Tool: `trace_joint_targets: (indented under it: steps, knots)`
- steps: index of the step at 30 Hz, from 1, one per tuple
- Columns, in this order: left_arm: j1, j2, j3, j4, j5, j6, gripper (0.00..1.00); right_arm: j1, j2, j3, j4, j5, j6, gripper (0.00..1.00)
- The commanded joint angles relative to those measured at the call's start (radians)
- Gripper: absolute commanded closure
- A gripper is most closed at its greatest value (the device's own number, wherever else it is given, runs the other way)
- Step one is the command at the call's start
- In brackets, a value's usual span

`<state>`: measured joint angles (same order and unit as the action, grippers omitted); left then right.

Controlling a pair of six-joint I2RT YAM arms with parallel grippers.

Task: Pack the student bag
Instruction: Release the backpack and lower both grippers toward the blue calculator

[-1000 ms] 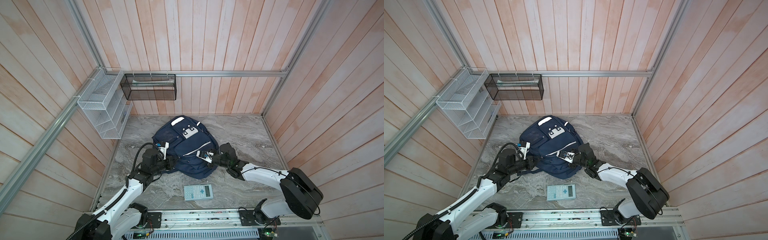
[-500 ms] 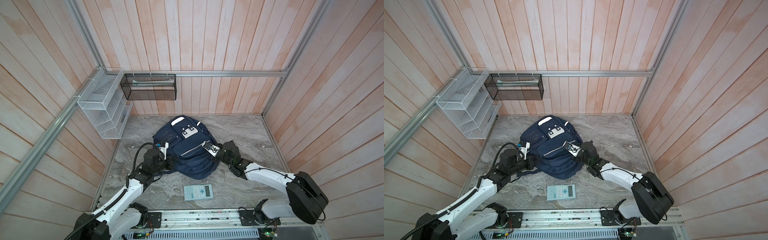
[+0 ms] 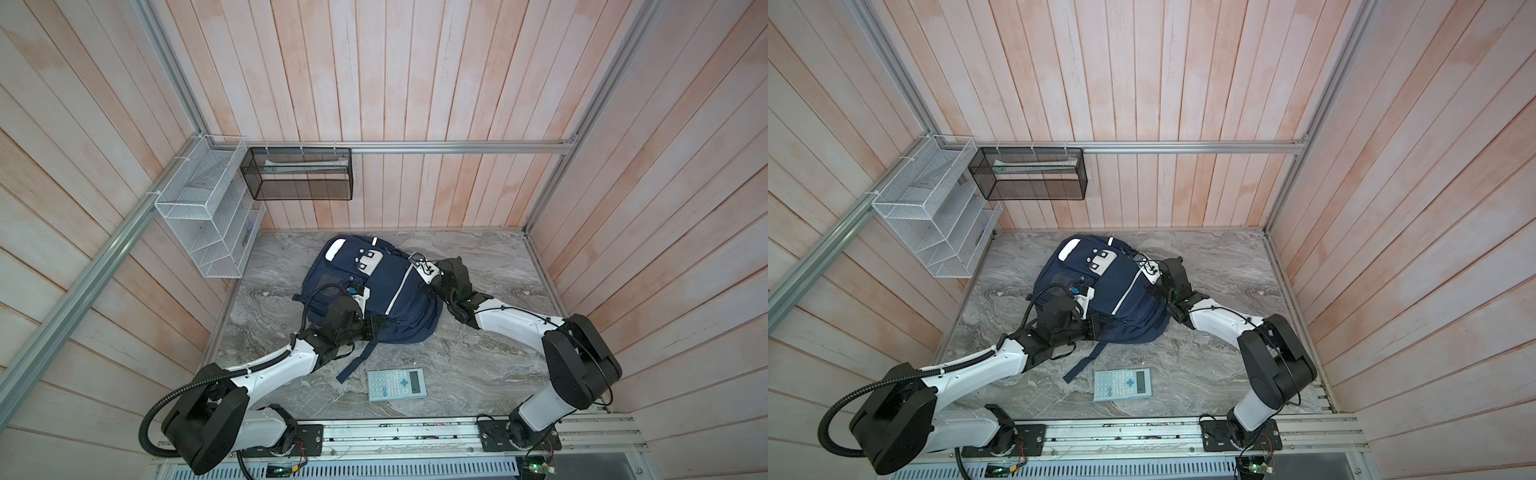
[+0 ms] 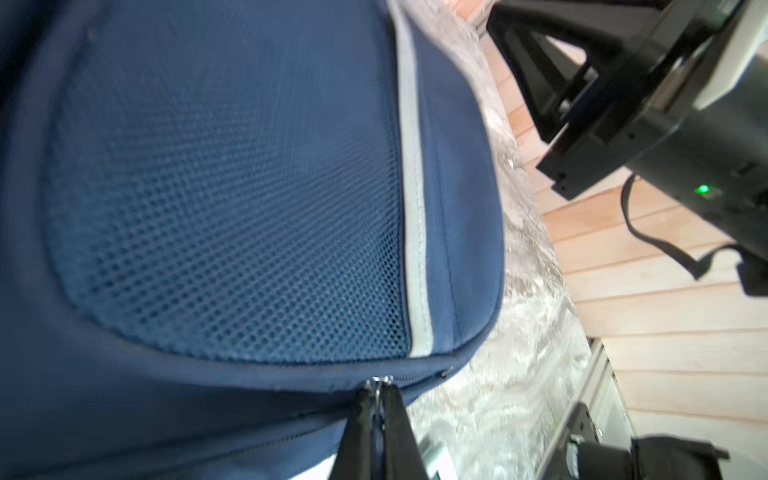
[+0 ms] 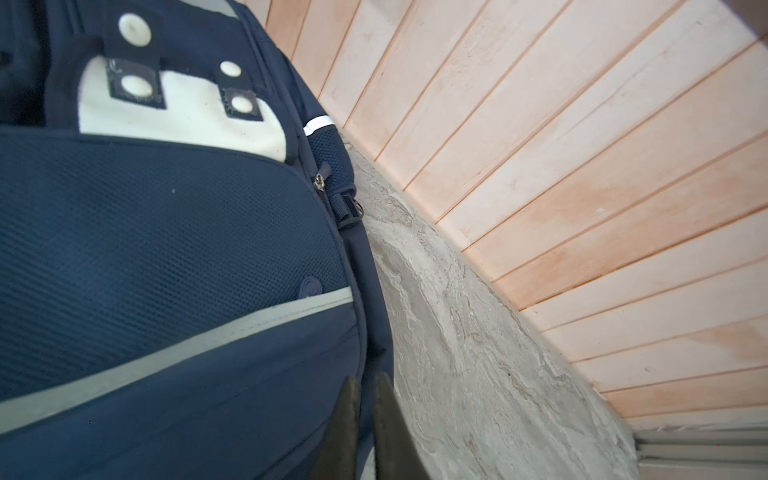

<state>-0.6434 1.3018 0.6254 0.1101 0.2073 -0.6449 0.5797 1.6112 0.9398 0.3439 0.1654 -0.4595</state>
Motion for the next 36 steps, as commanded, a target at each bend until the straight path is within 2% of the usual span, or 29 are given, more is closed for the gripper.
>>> trace_joint_targets:
  steps: [1,3,4,5,8,9,11,14,18,21,23,24,25,26,29,30,31,34,36]
  knots:
    - [0.011,-0.005,0.037,-0.031,-0.155,0.008,0.95,-0.004,-0.035,0.001,-0.076,0.072,0.098,0.77]
    - [0.018,-0.031,0.011,-0.047,-0.175,0.007,0.87,-0.004,-0.103,-0.037,-0.111,0.081,0.224,0.55]
    - [0.019,-0.046,-0.002,-0.045,-0.180,0.005,0.80,-0.004,-0.136,-0.058,-0.136,0.075,0.301,0.46]
    - [0.019,-0.065,-0.019,-0.045,-0.178,0.005,0.69,-0.003,-0.177,-0.085,-0.159,0.062,0.371,0.38]
    - [0.019,-0.132,-0.052,-0.069,-0.169,0.013,0.46,-0.004,-0.279,-0.135,-0.270,0.030,0.540,0.28]
    - [0.017,-0.158,-0.059,-0.086,-0.161,0.018,0.39,-0.003,-0.311,-0.143,-0.327,0.000,0.587,0.21]
    - [0.015,-0.202,-0.064,-0.140,-0.126,0.045,0.30,0.005,-0.361,-0.158,-0.438,-0.085,0.628,0.21]
    - [0.004,-0.250,-0.070,-0.248,-0.034,0.091,0.29,0.062,-0.406,-0.194,-0.608,-0.099,0.736,0.22]
    - [-0.031,-0.284,-0.126,-0.349,0.077,0.096,0.33,0.206,-0.449,-0.295,-0.745,-0.112,0.889,0.23]
    - [-0.092,-0.318,-0.165,-0.445,-0.012,0.046,0.39,0.313,-0.470,-0.361,-0.787,-0.125,1.005,0.27]
    - [-0.119,-0.342,-0.186,-0.489,-0.041,0.021,0.46,0.365,-0.479,-0.393,-0.794,-0.147,1.075,0.37]
    - [-0.132,-0.353,-0.197,-0.506,-0.052,0.002,0.52,0.386,-0.482,-0.411,-0.786,-0.163,1.115,0.47]
    - [-0.145,-0.361,-0.204,-0.518,-0.058,-0.016,0.62,0.405,-0.485,-0.424,-0.775,-0.185,1.140,0.52]
    - [-0.161,-0.362,-0.209,-0.536,-0.072,-0.043,0.71,0.426,-0.489,-0.436,-0.760,-0.203,1.158,0.56]
    - [-0.219,-0.338,-0.201,-0.621,-0.166,-0.137,0.82,0.484,-0.488,-0.452,-0.723,-0.208,1.196,0.64]
    - [-0.238,-0.329,-0.199,-0.642,-0.184,-0.155,0.89,0.495,-0.483,-0.455,-0.709,-0.212,1.210,0.67]
    - [-0.249,-0.322,-0.200,-0.649,-0.185,-0.163,0.93,0.499,-0.478,-0.456,-0.702,-0.218,1.221,0.69]
    - [-0.290,-0.284,-0.210,-0.624,-0.160,-0.184,0.95,0.500,-0.457,-0.458,-0.700,-0.200,1.269,0.77]
    - [-0.357,-0.240,-0.206,-0.584,-0.155,-0.201,0.99,0.498,-0.445,-0.458,-0.694,-0.173,1.286,0.79]
